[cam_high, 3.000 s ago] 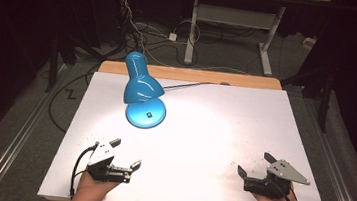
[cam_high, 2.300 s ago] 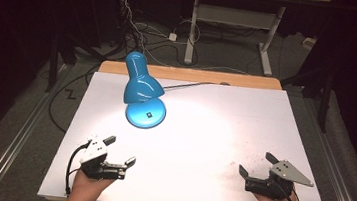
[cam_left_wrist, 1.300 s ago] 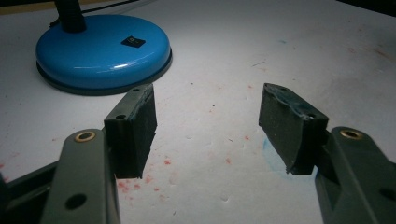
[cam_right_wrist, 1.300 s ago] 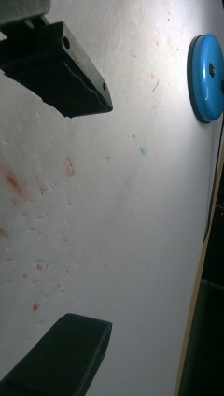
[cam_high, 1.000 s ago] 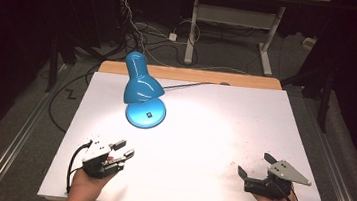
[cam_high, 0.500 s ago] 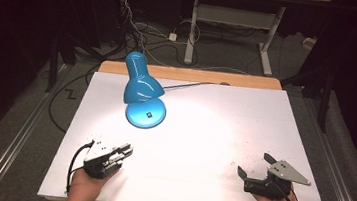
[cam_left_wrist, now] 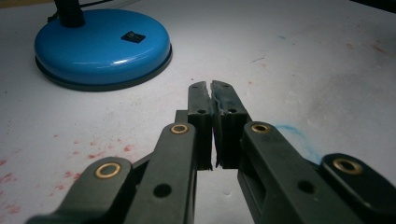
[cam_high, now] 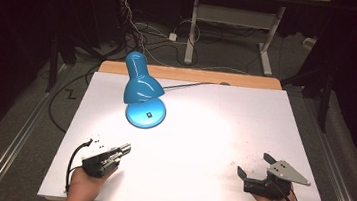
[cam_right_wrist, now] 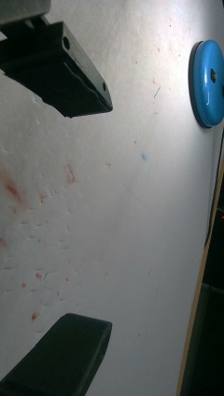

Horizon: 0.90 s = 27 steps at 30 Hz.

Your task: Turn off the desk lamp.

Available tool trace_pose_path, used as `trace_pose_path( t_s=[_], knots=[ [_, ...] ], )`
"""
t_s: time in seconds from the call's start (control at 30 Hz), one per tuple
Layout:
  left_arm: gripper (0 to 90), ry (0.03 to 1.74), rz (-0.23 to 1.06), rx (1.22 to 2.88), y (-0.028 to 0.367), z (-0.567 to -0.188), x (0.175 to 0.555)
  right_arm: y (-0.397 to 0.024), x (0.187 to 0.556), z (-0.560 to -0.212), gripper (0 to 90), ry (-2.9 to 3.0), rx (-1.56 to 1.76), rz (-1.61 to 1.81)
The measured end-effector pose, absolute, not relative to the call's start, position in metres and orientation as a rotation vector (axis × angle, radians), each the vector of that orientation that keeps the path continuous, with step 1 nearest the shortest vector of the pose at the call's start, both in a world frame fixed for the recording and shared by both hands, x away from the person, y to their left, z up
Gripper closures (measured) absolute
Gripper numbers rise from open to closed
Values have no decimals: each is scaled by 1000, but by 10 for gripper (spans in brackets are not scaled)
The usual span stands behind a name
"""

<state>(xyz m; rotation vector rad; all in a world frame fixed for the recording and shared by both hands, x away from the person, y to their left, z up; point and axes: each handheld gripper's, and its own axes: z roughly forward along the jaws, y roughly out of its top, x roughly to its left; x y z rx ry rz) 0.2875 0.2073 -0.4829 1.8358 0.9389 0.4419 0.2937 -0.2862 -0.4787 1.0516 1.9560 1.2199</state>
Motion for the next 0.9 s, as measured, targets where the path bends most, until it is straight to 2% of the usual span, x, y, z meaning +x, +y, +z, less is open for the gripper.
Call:
trace_pose_path(
  t_s=[0.43,0.67,0.9],
  knots=[
    [878,951,376,1834,206,-487,294,-285,293,-478,4,1959,1048,1222],
    [876,947,425,1811,201,-489,295,-283,293,-479,4,1962,1042,1220],
    [876,966,418,1790,197,-483,306,-284,294,-478,4,1962,1045,1227]
  ],
)
